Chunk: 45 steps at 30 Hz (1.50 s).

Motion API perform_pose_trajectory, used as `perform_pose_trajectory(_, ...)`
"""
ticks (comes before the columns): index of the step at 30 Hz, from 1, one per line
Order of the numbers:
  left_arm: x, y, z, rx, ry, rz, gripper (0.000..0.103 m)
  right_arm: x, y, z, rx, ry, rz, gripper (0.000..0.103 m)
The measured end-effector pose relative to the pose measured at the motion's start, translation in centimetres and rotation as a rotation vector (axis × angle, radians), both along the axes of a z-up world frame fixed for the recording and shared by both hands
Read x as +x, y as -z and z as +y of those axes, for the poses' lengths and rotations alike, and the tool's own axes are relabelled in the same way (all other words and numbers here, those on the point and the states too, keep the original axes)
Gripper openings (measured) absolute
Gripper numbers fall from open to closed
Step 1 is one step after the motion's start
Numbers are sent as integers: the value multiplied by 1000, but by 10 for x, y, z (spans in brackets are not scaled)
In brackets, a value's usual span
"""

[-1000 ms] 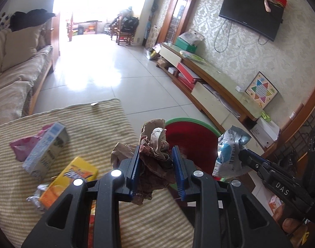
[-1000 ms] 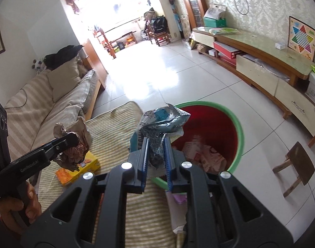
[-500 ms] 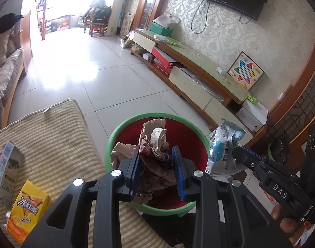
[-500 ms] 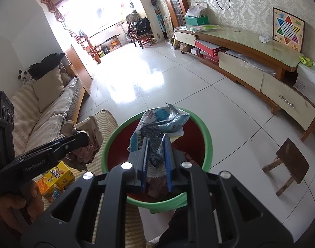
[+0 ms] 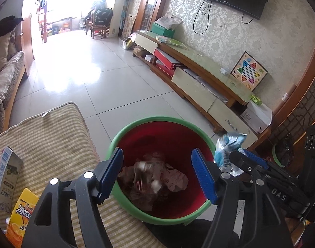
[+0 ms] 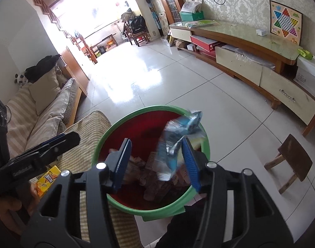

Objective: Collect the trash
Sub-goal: 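Carry the paper and foil bag over the red bin and open both tools, then grasp the yellow iced-tea carton with the left tool while the right tool grasps the orange snack bag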

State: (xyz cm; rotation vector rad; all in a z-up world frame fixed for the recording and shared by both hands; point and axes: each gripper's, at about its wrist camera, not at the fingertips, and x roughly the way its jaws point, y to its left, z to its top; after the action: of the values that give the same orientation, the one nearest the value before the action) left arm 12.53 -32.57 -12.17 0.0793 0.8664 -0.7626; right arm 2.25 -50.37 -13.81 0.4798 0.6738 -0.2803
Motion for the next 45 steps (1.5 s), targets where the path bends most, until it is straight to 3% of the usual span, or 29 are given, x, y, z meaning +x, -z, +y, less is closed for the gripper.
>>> perform_pose_trajectory(2, -1, -3, 8, 0, -11, -15, 66, 1, 1, 2, 3, -8, -2, 50)
perform_pose_trajectory(7, -6, -10, 39, 4, -50, -30, 67, 6, 0, 12, -4, -27, 11, 64)
perform_pose_trajectory(9, -9, -14, 57, 11, -77, -50, 69, 7, -2, 16, -21, -27, 11, 82)
perform_pose_trajectory(10, -9, -16, 69, 20, -100, -62, 69, 8, -2, 19, -30, -27, 11, 84)
perform_pose_trajectory(21, -10, -12, 236, 46, -460, -13, 70, 34, 7, 95, -82, -202, 119, 85)
perform_pose_trajectory(25, -5, -2, 277, 43, -532, 31, 69, 43, 4, 136, -73, -274, 126, 85)
perform_pose_trajectory(30, 1, 12, 285, 73, -472, 67, 70, 40, 2, 173, -34, -320, 131, 85)
perform_pose_trajectory(35, 13, 32, 269, 145, -377, 100, 70, 25, 2, 197, -46, -356, 152, 87)
perform_pose_trajectory(42, 26, 45, 237, 177, -271, 126, 70, 6, 20, 209, 24, -362, 197, 88)
perform_pose_trajectory(45, 31, 53, 217, 227, -217, 135, 70, 5, 30, 216, 49, -375, 228, 88)
